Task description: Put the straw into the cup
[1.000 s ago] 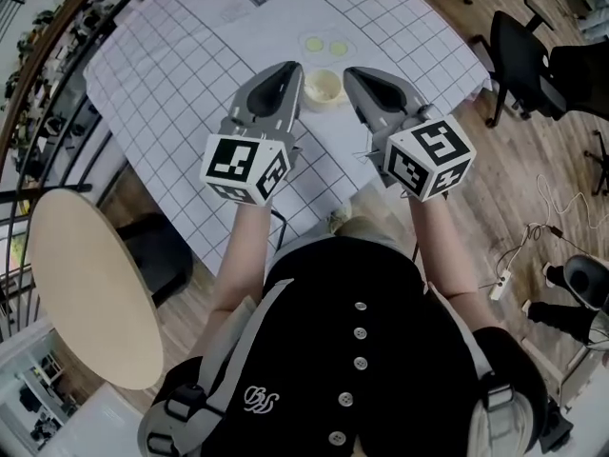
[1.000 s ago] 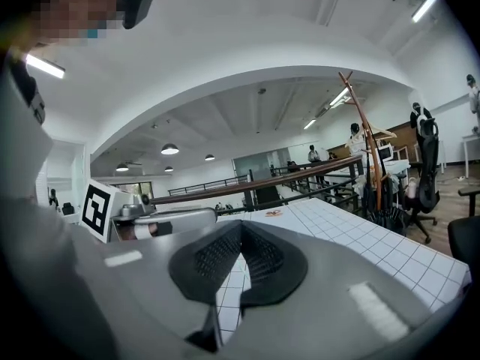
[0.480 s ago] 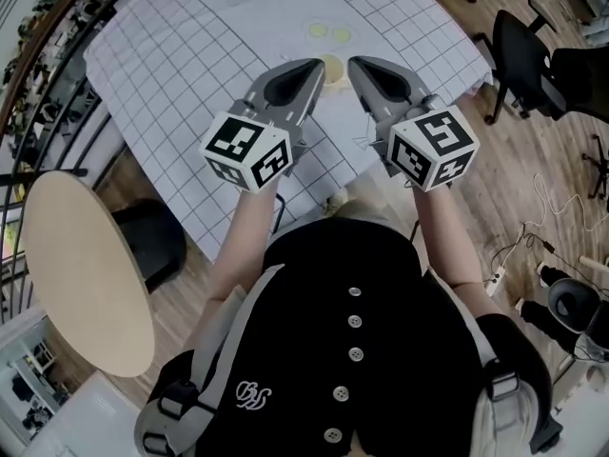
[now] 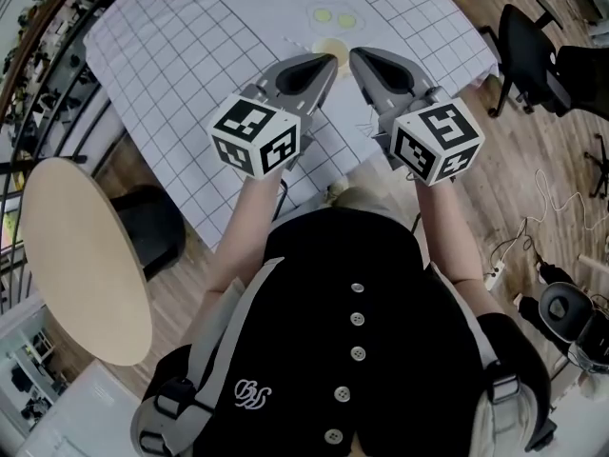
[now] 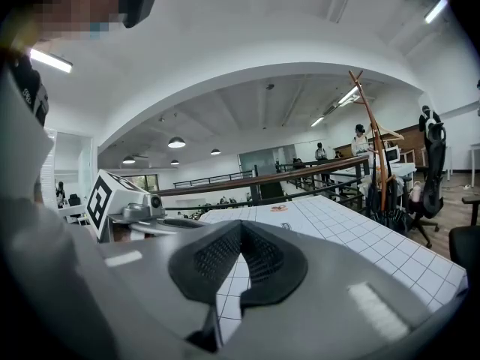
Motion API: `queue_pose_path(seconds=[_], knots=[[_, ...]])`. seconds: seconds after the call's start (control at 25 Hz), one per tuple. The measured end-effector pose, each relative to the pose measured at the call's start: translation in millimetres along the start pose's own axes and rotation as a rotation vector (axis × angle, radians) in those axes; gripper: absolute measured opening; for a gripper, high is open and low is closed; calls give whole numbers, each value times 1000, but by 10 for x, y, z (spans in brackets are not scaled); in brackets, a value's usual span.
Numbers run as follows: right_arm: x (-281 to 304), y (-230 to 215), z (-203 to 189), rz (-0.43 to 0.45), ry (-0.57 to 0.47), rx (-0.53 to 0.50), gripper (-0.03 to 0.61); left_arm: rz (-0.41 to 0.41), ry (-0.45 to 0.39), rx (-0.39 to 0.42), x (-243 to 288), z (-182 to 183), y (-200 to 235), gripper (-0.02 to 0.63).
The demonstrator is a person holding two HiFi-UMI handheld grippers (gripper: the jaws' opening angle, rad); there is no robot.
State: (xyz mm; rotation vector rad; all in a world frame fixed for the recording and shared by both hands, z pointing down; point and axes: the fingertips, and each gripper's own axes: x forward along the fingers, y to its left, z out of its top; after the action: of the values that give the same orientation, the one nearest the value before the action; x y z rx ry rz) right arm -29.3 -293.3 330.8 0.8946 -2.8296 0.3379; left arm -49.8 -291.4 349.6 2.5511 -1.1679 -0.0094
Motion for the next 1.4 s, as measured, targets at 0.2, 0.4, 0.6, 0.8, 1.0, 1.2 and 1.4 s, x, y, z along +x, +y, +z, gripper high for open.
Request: queue_pose_path(seconds=[0.2,0.4,0.6,0.8,1.0,1.2,1.4], knots=[[-13,-25,-9,4,14,-19,-2,-6,4,-4,31,-23,-36,0],[-54,-44,-33,-4,28,-21,-2,-6,1,-15,36,-49,-33,0],[-55,-70,-69,-7,42,-21,-2,0,-3,-28,57,-48,16,0],[-56,-97,-116,-2,52,-13,-2,-1,8,-32,87,-95,11,0],[-29,-92,-164,9,68,-10,-2,-20,21,-38,95,-119,3,0],[10,-115,-207,23,87,-8,-2,-23,31,-41,79,-127,21,0],[32,-102,-246,39,99,-7,-2,-22,37,-40,77,-143,19,0]])
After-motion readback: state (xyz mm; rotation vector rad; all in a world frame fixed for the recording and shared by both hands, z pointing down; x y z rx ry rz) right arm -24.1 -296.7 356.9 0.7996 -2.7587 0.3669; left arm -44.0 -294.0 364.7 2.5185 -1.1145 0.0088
